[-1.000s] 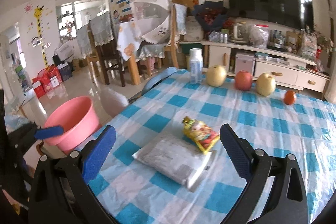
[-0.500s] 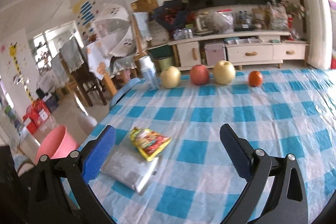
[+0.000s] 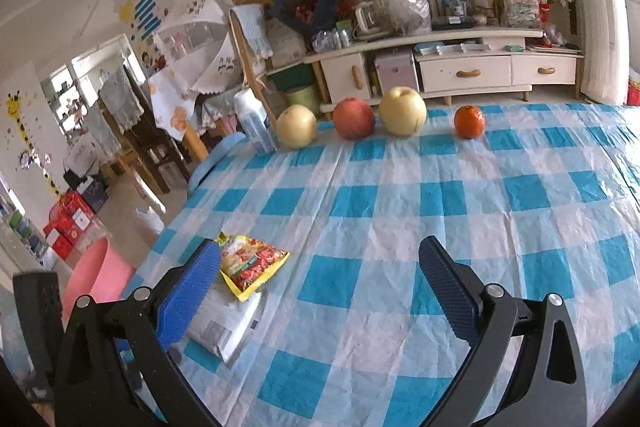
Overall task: Collect trash
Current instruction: 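Move both open grippers back over the white bag and yellow snack bag, then grasp the white printed bag with the left gripper while the right grasps the yellow snack bag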
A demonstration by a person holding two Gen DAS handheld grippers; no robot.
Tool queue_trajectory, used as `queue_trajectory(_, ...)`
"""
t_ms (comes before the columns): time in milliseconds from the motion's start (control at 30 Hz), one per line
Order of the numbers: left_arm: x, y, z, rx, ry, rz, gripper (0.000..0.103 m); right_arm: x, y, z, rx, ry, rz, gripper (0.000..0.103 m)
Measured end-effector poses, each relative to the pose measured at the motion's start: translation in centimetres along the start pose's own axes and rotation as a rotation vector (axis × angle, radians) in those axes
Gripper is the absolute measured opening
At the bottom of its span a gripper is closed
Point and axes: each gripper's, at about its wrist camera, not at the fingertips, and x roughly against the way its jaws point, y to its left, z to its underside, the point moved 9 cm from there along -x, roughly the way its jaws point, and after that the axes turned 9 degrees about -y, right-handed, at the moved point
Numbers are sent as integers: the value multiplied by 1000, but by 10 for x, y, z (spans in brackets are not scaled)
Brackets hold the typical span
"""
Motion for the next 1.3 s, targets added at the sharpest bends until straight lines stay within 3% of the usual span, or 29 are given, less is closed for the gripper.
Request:
queue_trajectory(200,-28,1,-8,85,-12,-23,94,-10,-1,2,7,28,-5,98)
queue_trajectory(367,-45,6,-31,101,-80,-61,94,-15,-1,3,1,39,-11,98)
queue_trajectory(667,-78,7,-49,5,-100,-127,94,-28,5,8,23,67,-17,98)
queue_trajectory(800,-69,7,-47,-24,-104,-114,94,-43,8,13,27,101,-28,98)
queue_trajectory(933,-46,21,-44,-31,-147,-184,94,-60,19,17,34,133,-68,98)
queue_trajectory(1300,-6,62,-64,78,-276,-270,94,-134,56,50,53,261,-178,98)
